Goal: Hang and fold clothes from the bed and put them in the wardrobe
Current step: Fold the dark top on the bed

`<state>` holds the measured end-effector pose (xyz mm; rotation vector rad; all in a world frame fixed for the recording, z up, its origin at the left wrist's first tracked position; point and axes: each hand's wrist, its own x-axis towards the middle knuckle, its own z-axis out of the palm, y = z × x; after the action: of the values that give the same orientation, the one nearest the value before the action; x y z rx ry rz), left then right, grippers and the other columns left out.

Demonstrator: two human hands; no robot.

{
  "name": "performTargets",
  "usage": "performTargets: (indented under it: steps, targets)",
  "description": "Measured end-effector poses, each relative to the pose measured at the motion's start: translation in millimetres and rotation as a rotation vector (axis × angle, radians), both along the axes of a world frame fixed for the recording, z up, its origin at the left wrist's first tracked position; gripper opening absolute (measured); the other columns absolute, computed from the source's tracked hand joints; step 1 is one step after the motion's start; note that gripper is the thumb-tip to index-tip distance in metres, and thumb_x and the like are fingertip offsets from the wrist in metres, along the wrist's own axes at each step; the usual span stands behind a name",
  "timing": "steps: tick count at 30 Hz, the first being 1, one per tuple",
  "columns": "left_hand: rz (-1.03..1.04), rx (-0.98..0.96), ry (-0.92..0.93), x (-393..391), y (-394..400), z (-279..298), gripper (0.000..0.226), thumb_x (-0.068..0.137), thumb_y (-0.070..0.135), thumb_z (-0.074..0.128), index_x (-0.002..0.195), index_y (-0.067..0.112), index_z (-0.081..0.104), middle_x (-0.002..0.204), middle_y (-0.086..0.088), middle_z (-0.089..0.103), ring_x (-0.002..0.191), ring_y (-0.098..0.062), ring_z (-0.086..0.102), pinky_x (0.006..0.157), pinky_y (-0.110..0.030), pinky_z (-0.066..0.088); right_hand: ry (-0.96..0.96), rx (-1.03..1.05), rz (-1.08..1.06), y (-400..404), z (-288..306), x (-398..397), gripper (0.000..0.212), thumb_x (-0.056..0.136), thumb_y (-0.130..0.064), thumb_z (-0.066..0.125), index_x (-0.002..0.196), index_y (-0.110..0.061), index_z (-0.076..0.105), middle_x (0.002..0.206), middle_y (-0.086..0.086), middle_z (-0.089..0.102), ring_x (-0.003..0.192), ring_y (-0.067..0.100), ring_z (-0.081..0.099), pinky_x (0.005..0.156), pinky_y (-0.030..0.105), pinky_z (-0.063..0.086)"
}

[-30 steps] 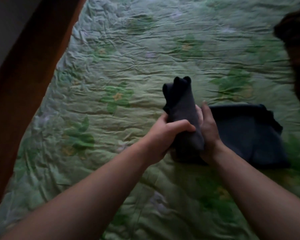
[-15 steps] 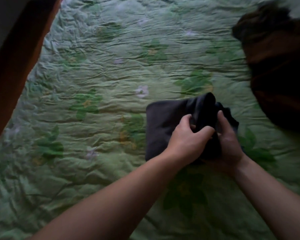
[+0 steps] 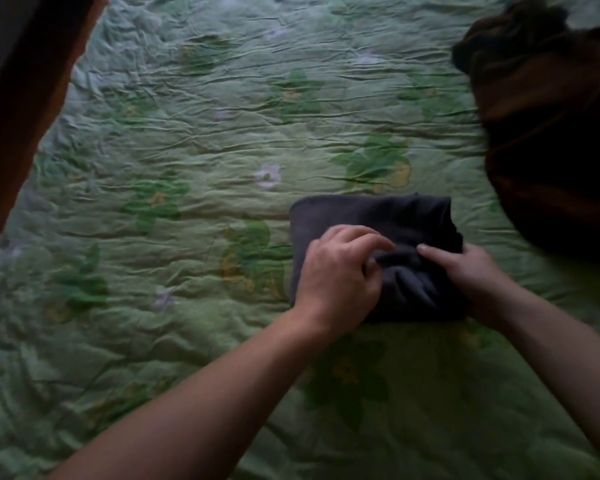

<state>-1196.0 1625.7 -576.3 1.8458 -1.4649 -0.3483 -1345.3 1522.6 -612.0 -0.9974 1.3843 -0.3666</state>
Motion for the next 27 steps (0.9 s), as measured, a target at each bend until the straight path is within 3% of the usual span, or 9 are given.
performTargets:
  steps: [2,4,6,8,10,13,15,19,27]
  targets:
    - [0.004,0.102,-0.227,12.5,1.7,-12.2,0.039,0.077,0.036,0.050,0.110,0.028,0.069,0.121,0.002,0.065,0.122,-0.021,0.052,0.103,-0.042,0.039,0.022,0.018,0.063,-2.8,-6.4,-4.9,0.009,0.084,-0.012,0.070,0.093,-0.013,0.067,0.106,0.016,0.070,0.096,0.030,0.067,0.096,0.049,0.050]
    - [-0.030,0.415,-0.349,19.7,7.9,-18.9,0.062,0.080,0.057,0.030,0.138,0.039,0.045,0.152,0.003,0.037,0.145,-0.022,0.022,0.116,-0.049,0.016,0.079,-0.027,0.120,-5.6,-5.6,-4.9,0.019,0.080,-0.011,0.073,0.097,-0.014,0.064,0.107,0.013,0.069,0.098,0.028,0.066,0.096,0.048,0.050]
    - [-0.087,0.586,-0.422,24.0,16.5,-29.7,0.073,0.079,0.066,0.013,0.148,0.043,0.018,0.161,0.006,0.006,0.148,-0.020,-0.003,0.117,-0.051,0.000,0.259,-0.214,0.206,-5.4,-0.4,-1.3,0.040,0.076,-0.013,0.075,0.113,-0.016,0.058,0.113,0.009,0.065,0.106,0.027,0.062,0.098,0.042,0.048]
    - [-0.099,0.611,-0.441,26.4,22.4,-36.3,0.073,0.080,0.067,0.009,0.149,0.044,0.010,0.161,0.007,-0.003,0.148,-0.020,-0.011,0.117,-0.052,-0.004,0.448,-0.509,0.282,1.5,7.0,5.9,0.065,0.074,-0.016,0.071,0.133,-0.017,0.045,0.131,0.010,0.052,0.120,0.028,0.051,0.103,0.037,0.041]
    - [-0.091,0.608,-0.448,27.0,22.6,-40.6,0.072,0.081,0.067,0.009,0.149,0.044,0.009,0.162,0.007,-0.003,0.148,-0.020,-0.011,0.117,-0.053,-0.004,0.632,-0.841,0.420,15.1,11.6,16.5,0.078,0.071,-0.021,0.062,0.144,-0.018,0.035,0.146,0.014,0.035,0.132,0.033,0.036,0.108,0.045,0.031]
    - [-0.070,0.587,-0.454,27.3,22.8,-45.1,0.073,0.080,0.067,0.010,0.150,0.043,0.010,0.162,0.006,-0.001,0.148,-0.019,-0.010,0.117,-0.052,-0.003,0.756,-1.122,0.656,30.6,2.0,33.6,0.075,0.072,-0.036,0.047,0.145,-0.022,0.037,0.152,0.016,0.031,0.137,0.036,0.032,0.110,0.056,0.022]
    - [-0.063,0.609,-0.438,30.2,23.9,-48.9,0.076,0.079,0.069,0.009,0.150,0.043,0.006,0.161,0.006,-0.005,0.147,-0.017,-0.013,0.118,-0.051,-0.005,0.794,-1.106,0.760,33.9,-10.3,38.0,0.066,0.081,-0.046,0.037,0.145,-0.025,0.039,0.154,0.012,0.032,0.140,0.032,0.030,0.111,0.056,0.018]
    - [-0.062,0.641,-0.386,36.8,20.0,-57.2,0.081,0.077,0.074,0.011,0.150,0.042,0.001,0.161,0.008,-0.011,0.146,-0.014,-0.019,0.118,-0.049,-0.007,0.850,-0.926,0.831,20.7,-30.1,30.5,0.076,0.081,-0.061,0.021,0.149,-0.028,0.030,0.160,0.003,0.018,0.147,0.020,0.016,0.114,0.053,0.011]
    - [0.064,0.490,-0.144,42.9,28.4,-58.8,0.090,0.075,0.071,0.014,0.153,0.027,0.008,0.161,0.006,-0.006,0.147,-0.011,-0.012,0.119,-0.038,0.001,0.876,-0.859,0.901,15.2,-27.8,30.4,0.085,0.075,-0.066,0.004,0.153,-0.032,0.009,0.162,-0.003,-0.002,0.149,0.014,-0.003,0.117,0.048,-0.002]
